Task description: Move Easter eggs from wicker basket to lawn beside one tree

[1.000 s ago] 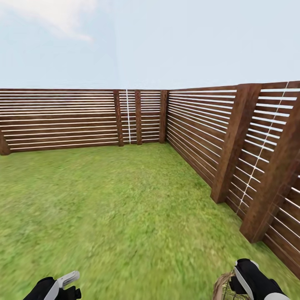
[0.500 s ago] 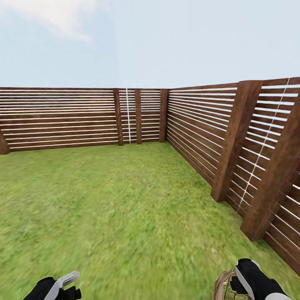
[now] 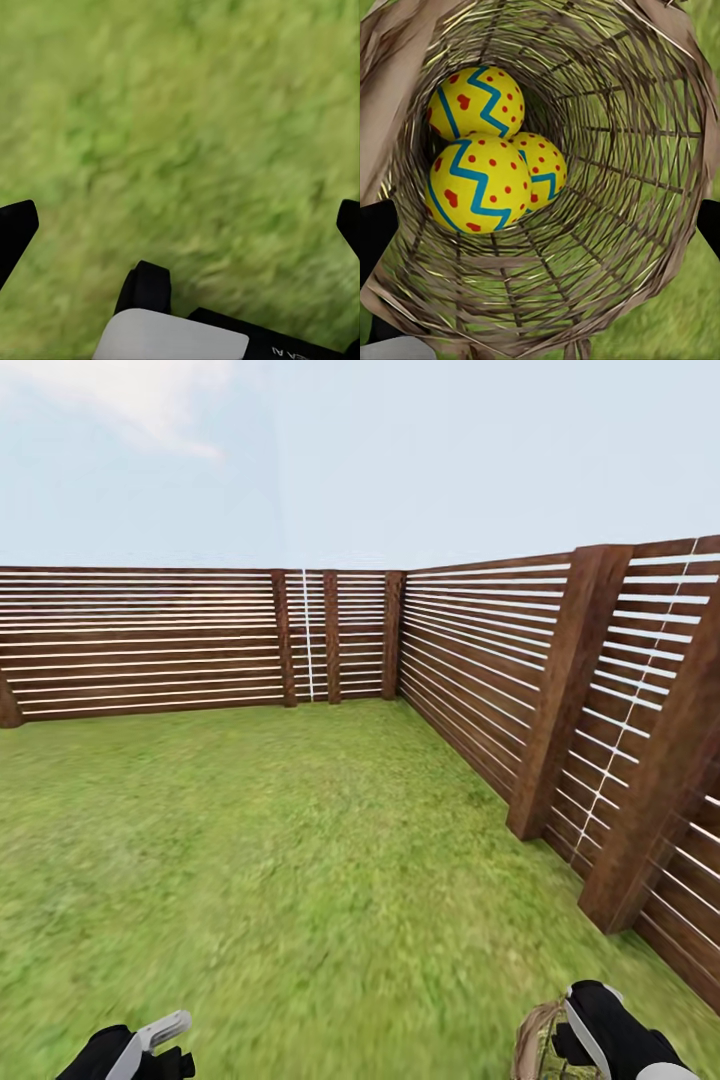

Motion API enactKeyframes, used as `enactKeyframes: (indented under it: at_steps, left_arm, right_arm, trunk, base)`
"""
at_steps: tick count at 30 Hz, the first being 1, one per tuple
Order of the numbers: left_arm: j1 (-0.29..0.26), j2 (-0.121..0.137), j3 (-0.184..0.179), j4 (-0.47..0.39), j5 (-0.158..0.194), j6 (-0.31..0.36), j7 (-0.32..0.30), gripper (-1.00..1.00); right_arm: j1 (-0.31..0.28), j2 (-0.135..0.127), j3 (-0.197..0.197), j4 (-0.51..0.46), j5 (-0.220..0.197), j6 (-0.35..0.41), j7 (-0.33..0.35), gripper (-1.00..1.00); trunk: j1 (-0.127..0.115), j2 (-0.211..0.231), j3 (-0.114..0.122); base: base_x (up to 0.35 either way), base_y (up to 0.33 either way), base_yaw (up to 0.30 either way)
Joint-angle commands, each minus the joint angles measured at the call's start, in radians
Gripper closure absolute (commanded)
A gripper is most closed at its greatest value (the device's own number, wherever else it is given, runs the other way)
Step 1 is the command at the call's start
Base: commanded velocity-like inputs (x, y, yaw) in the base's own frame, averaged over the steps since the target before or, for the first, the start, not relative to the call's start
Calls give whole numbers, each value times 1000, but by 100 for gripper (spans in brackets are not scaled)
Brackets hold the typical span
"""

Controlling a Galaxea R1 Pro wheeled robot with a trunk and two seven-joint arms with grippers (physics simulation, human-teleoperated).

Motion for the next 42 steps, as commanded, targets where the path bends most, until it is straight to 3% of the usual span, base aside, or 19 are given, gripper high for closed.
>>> enactKeyframes:
  at_steps: [1,42]
  left_arm:
    - [0,0,4,-1,7,6,0,-100]
    - [0,-3,4,-1,7,6,0,-100]
  right_arm:
    - [0,0,-1,-2,1,5,-1,-100]
    - [0,-1,-1,-1,2,5,-1,-100]
  trunk:
    - [4,-8,-4]
    - [161,-295,-133]
  base:
    - [0,0,0]
    - [0,0,0]
